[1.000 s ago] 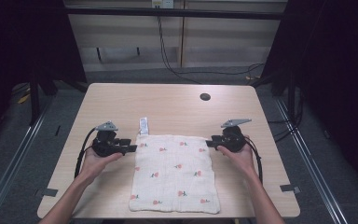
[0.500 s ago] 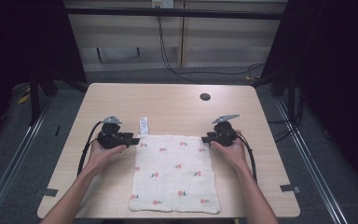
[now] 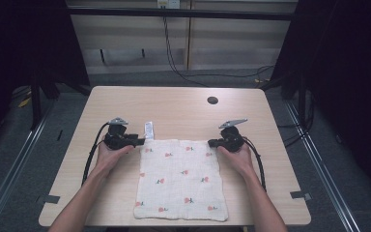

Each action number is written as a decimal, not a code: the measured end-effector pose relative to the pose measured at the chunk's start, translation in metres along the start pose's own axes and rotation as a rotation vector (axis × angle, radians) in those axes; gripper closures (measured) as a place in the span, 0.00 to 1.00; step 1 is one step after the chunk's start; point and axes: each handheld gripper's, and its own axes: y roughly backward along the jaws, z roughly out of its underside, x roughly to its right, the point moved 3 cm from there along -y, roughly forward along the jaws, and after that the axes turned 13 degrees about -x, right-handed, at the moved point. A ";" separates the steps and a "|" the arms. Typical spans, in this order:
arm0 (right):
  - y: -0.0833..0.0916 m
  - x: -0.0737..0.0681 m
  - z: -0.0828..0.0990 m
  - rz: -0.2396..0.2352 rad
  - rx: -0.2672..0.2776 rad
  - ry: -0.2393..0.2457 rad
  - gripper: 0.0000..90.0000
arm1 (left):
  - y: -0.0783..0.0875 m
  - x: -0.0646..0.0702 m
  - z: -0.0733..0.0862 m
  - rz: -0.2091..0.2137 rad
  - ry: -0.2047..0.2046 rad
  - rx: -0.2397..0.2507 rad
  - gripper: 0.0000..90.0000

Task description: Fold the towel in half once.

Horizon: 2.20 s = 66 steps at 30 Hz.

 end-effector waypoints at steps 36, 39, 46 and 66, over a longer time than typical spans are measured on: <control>0.039 -0.002 0.007 -0.050 0.121 -0.049 0.97 | 0.030 0.033 -0.003 0.104 -0.082 0.105 0.96; 0.048 -0.007 0.005 -0.058 0.141 -0.041 0.98 | 0.037 0.041 -0.002 0.104 -0.109 0.114 0.96; 0.062 -0.019 0.009 -0.053 0.141 -0.013 0.97 | 0.055 0.052 0.005 0.100 -0.138 0.125 0.96; 0.109 -0.060 0.031 -0.114 0.181 0.079 0.98 | 0.089 0.088 0.029 0.119 -0.214 0.136 0.96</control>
